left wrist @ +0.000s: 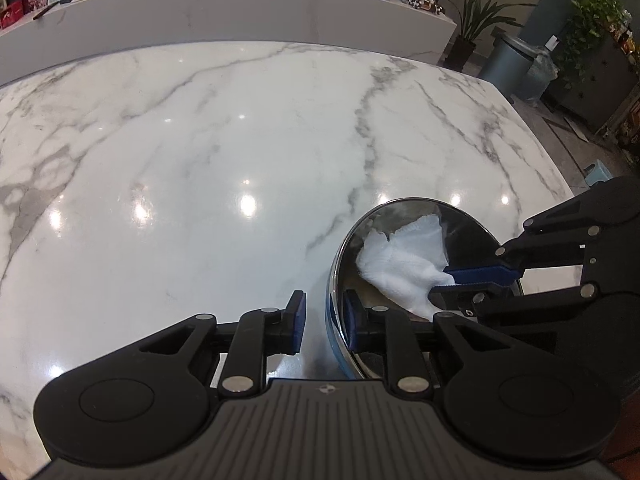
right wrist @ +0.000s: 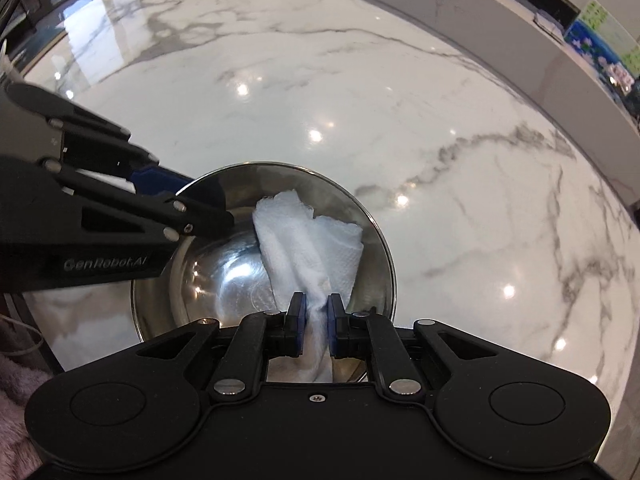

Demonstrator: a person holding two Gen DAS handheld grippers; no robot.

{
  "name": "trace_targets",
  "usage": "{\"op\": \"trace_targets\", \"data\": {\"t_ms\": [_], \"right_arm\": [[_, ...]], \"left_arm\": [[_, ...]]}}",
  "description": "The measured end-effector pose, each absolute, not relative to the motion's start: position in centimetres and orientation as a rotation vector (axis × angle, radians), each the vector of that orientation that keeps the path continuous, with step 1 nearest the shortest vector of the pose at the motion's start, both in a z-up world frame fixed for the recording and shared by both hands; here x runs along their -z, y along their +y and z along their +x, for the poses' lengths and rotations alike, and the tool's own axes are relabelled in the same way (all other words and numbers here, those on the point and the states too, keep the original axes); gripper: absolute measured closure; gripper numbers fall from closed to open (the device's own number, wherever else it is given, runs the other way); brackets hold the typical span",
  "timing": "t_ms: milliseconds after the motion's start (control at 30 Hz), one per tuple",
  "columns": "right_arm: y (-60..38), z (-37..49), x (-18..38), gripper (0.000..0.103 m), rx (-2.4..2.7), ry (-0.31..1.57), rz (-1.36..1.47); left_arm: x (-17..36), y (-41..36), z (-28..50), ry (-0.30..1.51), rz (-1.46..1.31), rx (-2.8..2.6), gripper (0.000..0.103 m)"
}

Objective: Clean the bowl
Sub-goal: 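Keep wiping the bowl interior with the cloth in the right gripper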

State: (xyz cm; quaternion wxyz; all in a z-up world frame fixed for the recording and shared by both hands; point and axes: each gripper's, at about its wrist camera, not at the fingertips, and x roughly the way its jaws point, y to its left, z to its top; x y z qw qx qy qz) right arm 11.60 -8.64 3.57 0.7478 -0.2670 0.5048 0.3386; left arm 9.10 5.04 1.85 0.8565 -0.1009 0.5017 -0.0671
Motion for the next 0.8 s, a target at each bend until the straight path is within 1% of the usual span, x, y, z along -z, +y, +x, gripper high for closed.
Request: {"op": "trace_targets", "data": {"t_ms": [300,467,800], "right_arm": [[-8.5,11.6,-3.5,0.093,-0.755,1.095,-0.546],[-8.4,11.2,-3.8,0.088,-0.762,1.085,-0.571],[-8.5,11.1,-3.5,0.090,-0.770,1.101,-0.562]], "left_arm": [[-1.9,5.3,7.9,1.088,-0.313,0.163,0.083],[-2.0,5.0,7.6,1.079,-0.305,0.161,0.083],[-1.9,5.1,7.5,1.068,-0.319,0.162,0.083]]}}
